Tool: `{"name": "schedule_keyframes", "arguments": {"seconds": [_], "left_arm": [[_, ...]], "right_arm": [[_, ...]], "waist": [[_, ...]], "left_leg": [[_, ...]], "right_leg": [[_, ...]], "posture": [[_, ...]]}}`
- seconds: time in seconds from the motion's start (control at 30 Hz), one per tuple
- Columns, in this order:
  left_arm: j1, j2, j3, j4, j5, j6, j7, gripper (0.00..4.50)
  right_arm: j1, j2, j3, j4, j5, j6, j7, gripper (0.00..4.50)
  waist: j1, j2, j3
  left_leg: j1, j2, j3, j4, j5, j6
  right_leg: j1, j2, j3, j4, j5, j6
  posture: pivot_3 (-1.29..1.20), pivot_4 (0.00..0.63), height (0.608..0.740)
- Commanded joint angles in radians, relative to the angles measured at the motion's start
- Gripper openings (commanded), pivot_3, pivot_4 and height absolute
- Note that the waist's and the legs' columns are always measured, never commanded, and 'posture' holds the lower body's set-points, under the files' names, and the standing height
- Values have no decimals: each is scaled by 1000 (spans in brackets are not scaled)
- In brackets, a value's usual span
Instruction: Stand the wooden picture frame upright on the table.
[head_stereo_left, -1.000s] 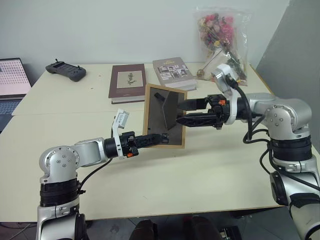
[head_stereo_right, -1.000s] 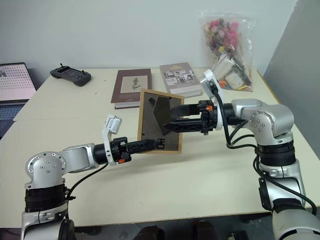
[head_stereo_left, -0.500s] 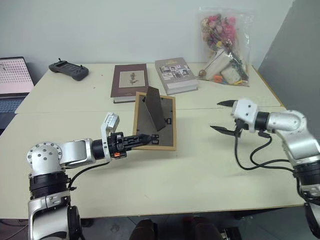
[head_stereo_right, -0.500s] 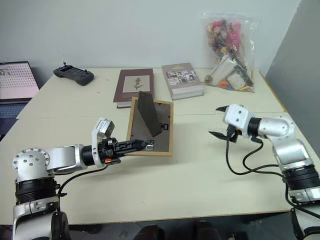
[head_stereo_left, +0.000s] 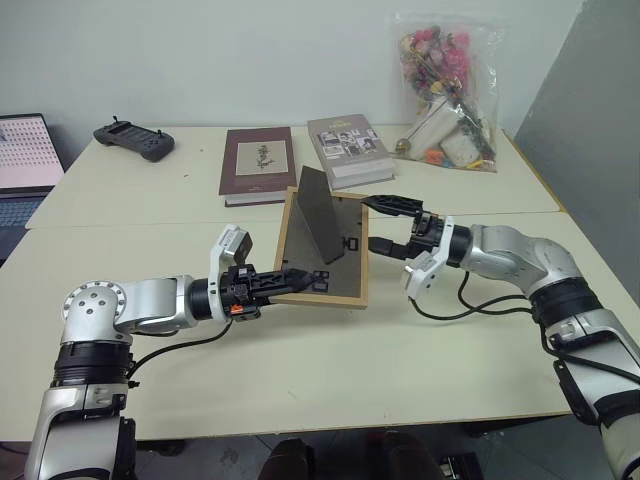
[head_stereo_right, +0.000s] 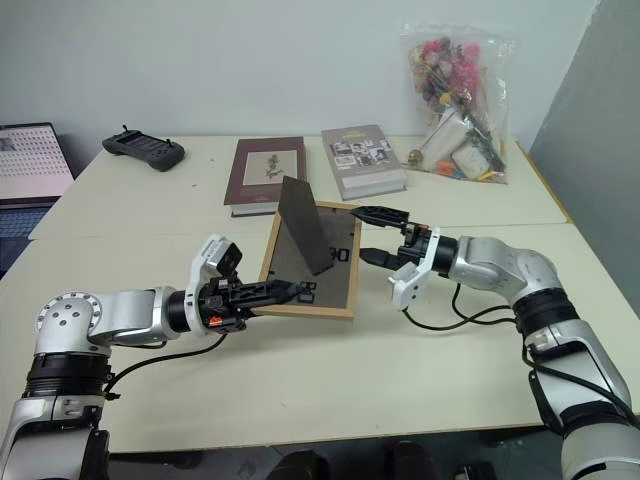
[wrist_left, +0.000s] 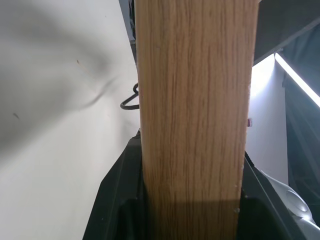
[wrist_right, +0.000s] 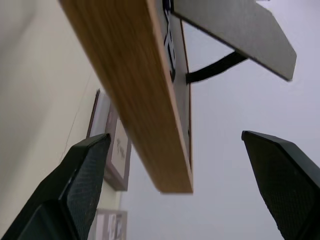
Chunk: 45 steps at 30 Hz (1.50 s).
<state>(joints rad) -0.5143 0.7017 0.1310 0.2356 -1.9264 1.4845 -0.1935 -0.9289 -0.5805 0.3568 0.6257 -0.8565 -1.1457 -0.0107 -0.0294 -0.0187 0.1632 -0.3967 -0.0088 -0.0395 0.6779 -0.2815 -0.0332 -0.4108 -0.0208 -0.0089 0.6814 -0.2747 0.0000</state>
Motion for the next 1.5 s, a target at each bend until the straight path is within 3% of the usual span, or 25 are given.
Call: {"name": "schedule_keyframes", "arguments": {"seconds": [0.03,0.43,0.47,0.67,0.73,0.8,0.87,0.9,1.03,1.13,1.2,1.33,1.5], "left_arm": [[8,9,-2,-64,-46,-21,-50,1295],[57,14,-13,-144,-46,-83,-45,1295],[60,12,-11,-154,-46,-92,-41,1644],[53,-13,41,-133,-46,-165,35,2985],[53,-10,76,-122,-46,-189,71,3314],[99,35,139,-159,-46,-232,121,3812],[152,76,183,-226,-46,-271,162,4299],[171,85,195,-256,-46,-288,176,4462],[254,121,238,-522,122,-379,209,4500],[305,112,210,-749,377,-472,224,4500],[332,103,163,-845,553,-540,209,4500],[376,83,58,-926,812,-646,144,4500],[438,63,9,-947,971,-712,71,4500]], "right_arm": [[-50,6,27,22,-43,-11,-69,4449],[-94,-25,57,48,-78,-26,-185,1763],[-96,-27,54,44,-75,-29,-193,1481],[-103,-46,51,54,-56,-63,-207,1297],[-106,-49,54,95,16,-105,-169,1297],[-69,-29,113,159,406,-68,131,1297],[-4,-4,124,92,795,125,477,1297],[18,1,113,48,909,207,592,1297],[68,47,32,-113,1219,614,875,1296],[60,125,-36,-152,1413,1082,921,1296],[45,175,-68,-127,1466,1282,943,1296],[9,275,-118,38,1433,1413,973,1296],[-27,362,-156,237,1333,1372,1002,1296]], "waist": [[0,0,0],[0,0,0],[0,0,0],[0,0,0],[0,0,0],[-2,-1,0],[-5,-2,1],[-5,-2,1],[-1,-1,1],[3,-1,1],[5,-1,1],[13,0,1],[19,0,2]], "left_leg": [[0,0,0,0,0,0],[0,0,0,0,0,0],[0,0,0,0,0,0],[1,0,1,0,0,0],[1,0,1,0,0,0],[0,0,1,0,0,0],[1,2,1,0,0,1],[3,3,1,0,0,1],[2,3,0,0,-2,4],[2,2,-2,-1,-4,7],[4,2,-2,-2,-4,7],[4,1,-1,-3,-4,7],[2,1,0,-3,-4,7]], "right_leg": [[0,0,0,0,0,0],[0,0,0,0,0,0],[0,0,0,0,0,0],[1,0,0,1,0,0],[1,0,0,1,0,0],[1,0,0,0,0,0],[2,0,0,-1,0,0],[5,0,-1,-2,0,0],[5,-1,-1,-2,0,-1],[5,-1,-2,-2,0,-1],[5,-1,-2,-1,0,-2],[4,-1,-2,-1,0,-2],[3,0,-1,-1,0,-2]], "posture": [[0,150,740],[0,150,740],[0,150,740],[0,150,740],[0,150,740],[0,150,740],[0,150,740],[0,150,740],[0,150,740],[0,150,740],[0,150,740],[0,150,740],[0,150,740]]}}
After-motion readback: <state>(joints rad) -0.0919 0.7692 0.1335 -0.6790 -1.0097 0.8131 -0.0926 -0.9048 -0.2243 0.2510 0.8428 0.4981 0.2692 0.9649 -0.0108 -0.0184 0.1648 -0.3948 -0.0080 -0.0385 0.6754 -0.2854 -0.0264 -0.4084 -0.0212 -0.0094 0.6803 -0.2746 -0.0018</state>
